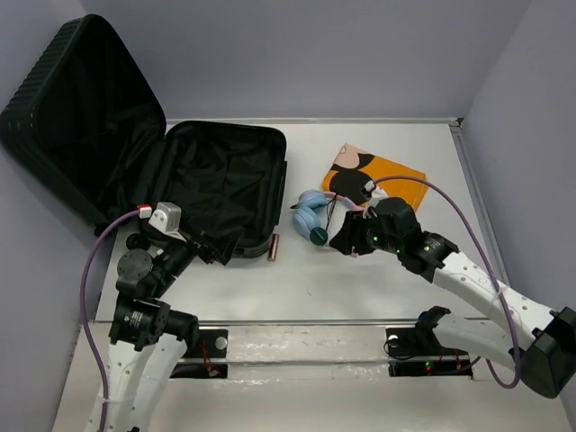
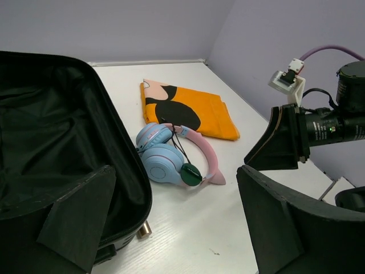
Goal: Pack the luggage
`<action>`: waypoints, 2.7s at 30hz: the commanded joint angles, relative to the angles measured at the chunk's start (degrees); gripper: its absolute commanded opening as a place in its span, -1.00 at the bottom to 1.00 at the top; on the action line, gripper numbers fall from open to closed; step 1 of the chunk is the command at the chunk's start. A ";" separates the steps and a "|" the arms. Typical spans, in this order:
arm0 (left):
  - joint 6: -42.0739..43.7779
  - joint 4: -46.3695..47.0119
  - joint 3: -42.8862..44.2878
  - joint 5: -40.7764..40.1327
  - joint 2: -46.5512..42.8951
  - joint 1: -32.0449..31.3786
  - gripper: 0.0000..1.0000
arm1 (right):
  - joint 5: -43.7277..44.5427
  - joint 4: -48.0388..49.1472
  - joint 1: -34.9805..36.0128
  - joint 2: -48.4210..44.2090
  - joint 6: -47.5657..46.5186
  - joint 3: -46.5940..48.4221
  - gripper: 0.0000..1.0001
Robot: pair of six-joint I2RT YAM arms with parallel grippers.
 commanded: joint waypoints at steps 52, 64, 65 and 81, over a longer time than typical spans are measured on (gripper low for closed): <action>-0.07 2.46 0.12 4.32 -0.21 0.33 0.98 | 10.99 10.35 1.24 17.66 -2.16 6.93 -0.86; -1.12 -2.99 1.88 -12.90 -6.80 3.23 0.98 | 2.99 12.55 9.33 41.50 -1.72 42.50 -0.32; -1.13 -3.08 1.88 -13.17 -6.71 3.23 0.98 | 2.38 11.94 9.85 43.38 -0.76 46.18 0.17; -1.30 -1.32 1.08 -9.30 -5.75 3.23 0.98 | 15.37 24.23 16.44 34.07 6.19 11.85 -0.36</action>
